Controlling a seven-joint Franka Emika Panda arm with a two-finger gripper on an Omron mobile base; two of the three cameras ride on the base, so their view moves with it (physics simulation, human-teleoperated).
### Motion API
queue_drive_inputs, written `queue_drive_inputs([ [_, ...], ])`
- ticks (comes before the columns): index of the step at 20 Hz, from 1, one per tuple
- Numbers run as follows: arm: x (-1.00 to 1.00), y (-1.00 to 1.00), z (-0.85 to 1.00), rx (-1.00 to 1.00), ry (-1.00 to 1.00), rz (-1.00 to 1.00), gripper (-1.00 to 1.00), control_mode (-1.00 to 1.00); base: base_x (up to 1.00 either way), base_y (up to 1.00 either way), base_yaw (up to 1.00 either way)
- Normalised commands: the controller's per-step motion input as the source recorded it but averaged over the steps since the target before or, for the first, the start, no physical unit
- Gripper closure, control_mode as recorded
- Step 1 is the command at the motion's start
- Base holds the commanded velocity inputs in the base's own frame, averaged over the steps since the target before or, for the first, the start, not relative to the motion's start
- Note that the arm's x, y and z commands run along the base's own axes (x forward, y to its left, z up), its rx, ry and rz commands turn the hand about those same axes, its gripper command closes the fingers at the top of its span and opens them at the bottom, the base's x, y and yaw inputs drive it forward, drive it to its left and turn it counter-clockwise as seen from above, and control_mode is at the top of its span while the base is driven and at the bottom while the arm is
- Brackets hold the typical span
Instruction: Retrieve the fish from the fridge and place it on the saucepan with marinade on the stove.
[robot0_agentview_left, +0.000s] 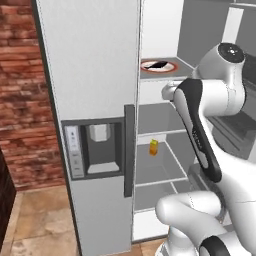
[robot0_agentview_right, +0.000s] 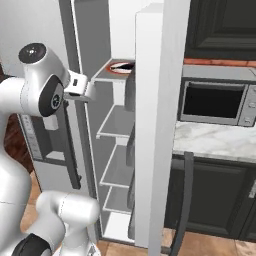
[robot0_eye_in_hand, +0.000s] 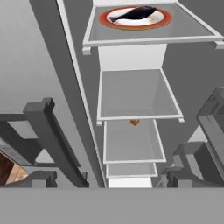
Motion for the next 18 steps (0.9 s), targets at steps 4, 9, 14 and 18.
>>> queue_drive_inputs([
  [4, 0.00, 0.00, 0.00, 0.00, 0.00, 0.00, -1.00, 1.00, 0.17, -0.46, -0.01],
  [9, 0.00, 0.00, 0.00, 0.00, 0.00, 0.00, -1.00, 1.00, 0.24, -0.28, 0.00],
  [14, 0.00, 0.00, 0.00, 0.00, 0.00, 0.00, -1.00, 1.00, 0.37, -0.13, -0.02],
  [18, 0.00, 0.00, 0.00, 0.00, 0.00, 0.00, -1.00, 1.00, 0.47, -0.01, 0.00],
])
